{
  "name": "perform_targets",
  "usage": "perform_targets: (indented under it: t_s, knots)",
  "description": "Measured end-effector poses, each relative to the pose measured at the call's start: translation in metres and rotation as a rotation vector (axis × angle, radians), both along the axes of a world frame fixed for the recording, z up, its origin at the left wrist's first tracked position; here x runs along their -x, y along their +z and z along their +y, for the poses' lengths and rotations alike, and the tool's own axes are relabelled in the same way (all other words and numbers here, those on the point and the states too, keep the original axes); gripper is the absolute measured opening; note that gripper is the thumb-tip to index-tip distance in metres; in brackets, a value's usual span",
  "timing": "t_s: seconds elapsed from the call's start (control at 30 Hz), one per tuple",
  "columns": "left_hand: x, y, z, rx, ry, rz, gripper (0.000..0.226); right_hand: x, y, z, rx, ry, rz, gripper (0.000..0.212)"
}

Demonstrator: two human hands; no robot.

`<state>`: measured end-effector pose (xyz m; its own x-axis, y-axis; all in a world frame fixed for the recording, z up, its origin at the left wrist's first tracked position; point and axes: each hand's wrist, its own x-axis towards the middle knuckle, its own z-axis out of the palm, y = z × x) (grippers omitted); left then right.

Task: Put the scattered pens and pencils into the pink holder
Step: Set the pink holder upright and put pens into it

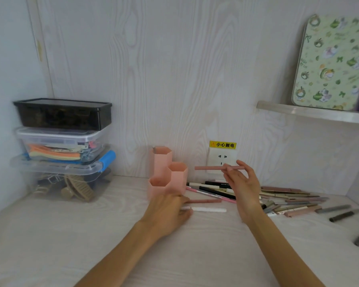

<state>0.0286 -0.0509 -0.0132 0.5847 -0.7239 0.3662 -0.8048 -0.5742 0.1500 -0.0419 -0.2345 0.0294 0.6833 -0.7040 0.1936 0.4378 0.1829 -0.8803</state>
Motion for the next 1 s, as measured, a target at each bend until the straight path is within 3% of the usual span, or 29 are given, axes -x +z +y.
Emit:
perform_targets:
  t_s: [0.2,0.5,0.7,1.0]
  knots:
    - [-0.015,-0.004,0.042,0.066,0.06,0.002,0.026,-0.032,0.041,0.029,0.19,0.001,-0.136,0.025]
    - [-0.032,-0.005,0.078,0.227,0.134,0.153,0.037,-0.086,0.062,0.075,0.727,-0.056,-0.022,0.023]
    - [-0.038,-0.004,0.085,0.201,0.164,0.201,0.028,-0.088,0.056,0.077,0.823,-0.14,0.012,0.026]
    - [-0.039,-0.001,0.091,0.191,0.215,0.332,0.019,-0.102,0.039,0.078,1.531,-0.077,0.472,0.031]
